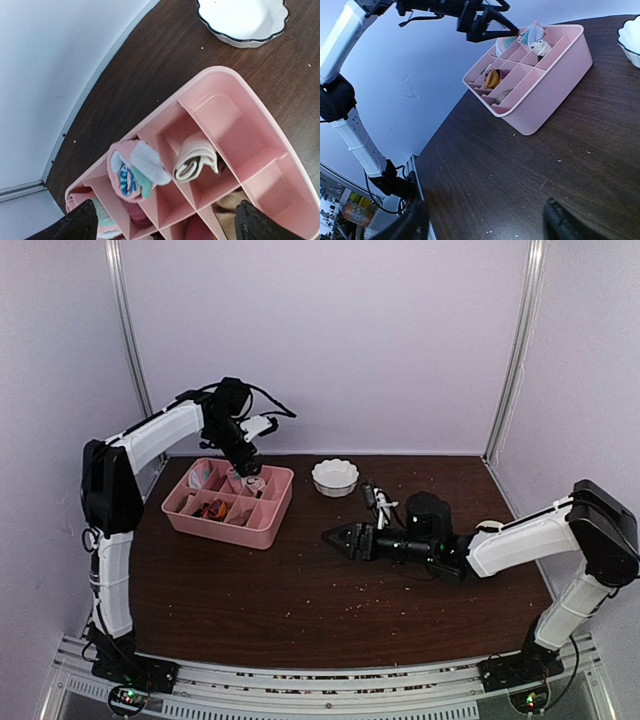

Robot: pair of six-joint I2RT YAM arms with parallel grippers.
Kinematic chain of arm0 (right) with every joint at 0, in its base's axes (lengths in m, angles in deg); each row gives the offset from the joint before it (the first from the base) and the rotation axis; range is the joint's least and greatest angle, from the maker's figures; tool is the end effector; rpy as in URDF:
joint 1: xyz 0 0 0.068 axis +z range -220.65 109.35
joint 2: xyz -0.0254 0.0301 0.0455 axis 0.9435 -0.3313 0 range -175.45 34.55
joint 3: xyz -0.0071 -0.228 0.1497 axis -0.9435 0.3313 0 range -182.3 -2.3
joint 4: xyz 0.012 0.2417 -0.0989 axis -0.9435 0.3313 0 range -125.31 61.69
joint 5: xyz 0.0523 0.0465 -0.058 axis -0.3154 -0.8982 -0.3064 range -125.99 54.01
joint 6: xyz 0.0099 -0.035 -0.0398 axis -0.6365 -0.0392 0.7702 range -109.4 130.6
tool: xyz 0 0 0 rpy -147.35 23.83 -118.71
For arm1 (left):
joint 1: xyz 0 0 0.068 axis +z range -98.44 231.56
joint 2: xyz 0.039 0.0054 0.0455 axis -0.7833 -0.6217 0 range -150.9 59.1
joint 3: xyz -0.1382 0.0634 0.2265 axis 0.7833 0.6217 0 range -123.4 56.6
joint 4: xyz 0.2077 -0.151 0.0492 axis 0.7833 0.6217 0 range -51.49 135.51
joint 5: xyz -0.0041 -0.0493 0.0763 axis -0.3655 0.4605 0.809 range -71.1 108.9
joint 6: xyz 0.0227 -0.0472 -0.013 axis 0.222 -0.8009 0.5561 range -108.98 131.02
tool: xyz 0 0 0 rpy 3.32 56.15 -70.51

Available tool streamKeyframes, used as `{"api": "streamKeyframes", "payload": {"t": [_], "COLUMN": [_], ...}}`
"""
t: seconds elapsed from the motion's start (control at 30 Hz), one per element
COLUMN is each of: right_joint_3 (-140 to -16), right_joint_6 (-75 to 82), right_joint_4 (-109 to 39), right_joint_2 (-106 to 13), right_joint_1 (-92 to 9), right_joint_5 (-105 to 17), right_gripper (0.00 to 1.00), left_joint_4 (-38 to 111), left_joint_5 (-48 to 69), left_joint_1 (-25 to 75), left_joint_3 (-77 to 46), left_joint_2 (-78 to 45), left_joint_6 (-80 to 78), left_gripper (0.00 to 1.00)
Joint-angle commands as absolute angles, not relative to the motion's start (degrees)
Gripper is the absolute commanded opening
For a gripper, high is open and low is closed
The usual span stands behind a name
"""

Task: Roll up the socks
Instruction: Place the sock in the storage box, then reset both arms

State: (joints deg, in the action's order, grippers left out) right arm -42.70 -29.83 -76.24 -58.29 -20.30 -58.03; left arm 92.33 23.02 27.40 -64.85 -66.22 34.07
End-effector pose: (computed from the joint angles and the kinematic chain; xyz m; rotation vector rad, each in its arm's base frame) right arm 0.2034 0.2662 0.1982 -0.4869 1.9527 1.4276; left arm 0.4387 -0.1940 0.2796 1.0069 2.3712 0.0853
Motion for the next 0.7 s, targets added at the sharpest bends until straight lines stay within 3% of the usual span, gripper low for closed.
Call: {"api": "streamKeyframes", "payload": {"t": [0.0,0.1,0.23,0.33,0.47,0.57,0.67], "right_joint_3": [-44.41,-42.73,-37.53,-32.98,-26.80,-21.83,-18.53], "right_joint_6": [-22.53,-18.57,-17.19,-17.34,-18.20,-12.55,-21.22], "right_joint_4": [-63.48,-56.63,-51.07,-46.96,-38.85,-39.24,-37.13], "right_joint_2": [-51.90,-46.77,-39.56,-32.82,-20.39,-13.91,-8.86], "right_joint_1": [-21.26,-22.32,-26.08,-29.16,-29.79,-30.66,-31.69], "right_joint_5": [-53.47,-47.27,-38.73,-29.45,-3.40,7.04,19.00], "right_gripper": [1.00,1.00,1.00,1.00,1.00,1.00,1.00], "left_joint_4": [91.64,86.48,69.78,57.70,33.97,21.86,17.33], "left_joint_5": [22.08,23.46,25.90,20.00,4.42,-1.00,-4.27], "left_joint_1": [29.72,32.68,39.61,47.66,59.26,61.87,61.89], "left_joint_3": [-58.20,-48.07,-24.68,-10.06,11.19,18.45,19.49], "left_joint_2": [-56.07,-46.87,-32.61,-25.24,-17.66,-17.39,-19.66], "left_joint_6": [32.16,31.57,33.21,31.91,23.40,18.93,16.50], "left_gripper": [0.98,0.98,0.98,0.98,0.98,0.98,0.98]}}
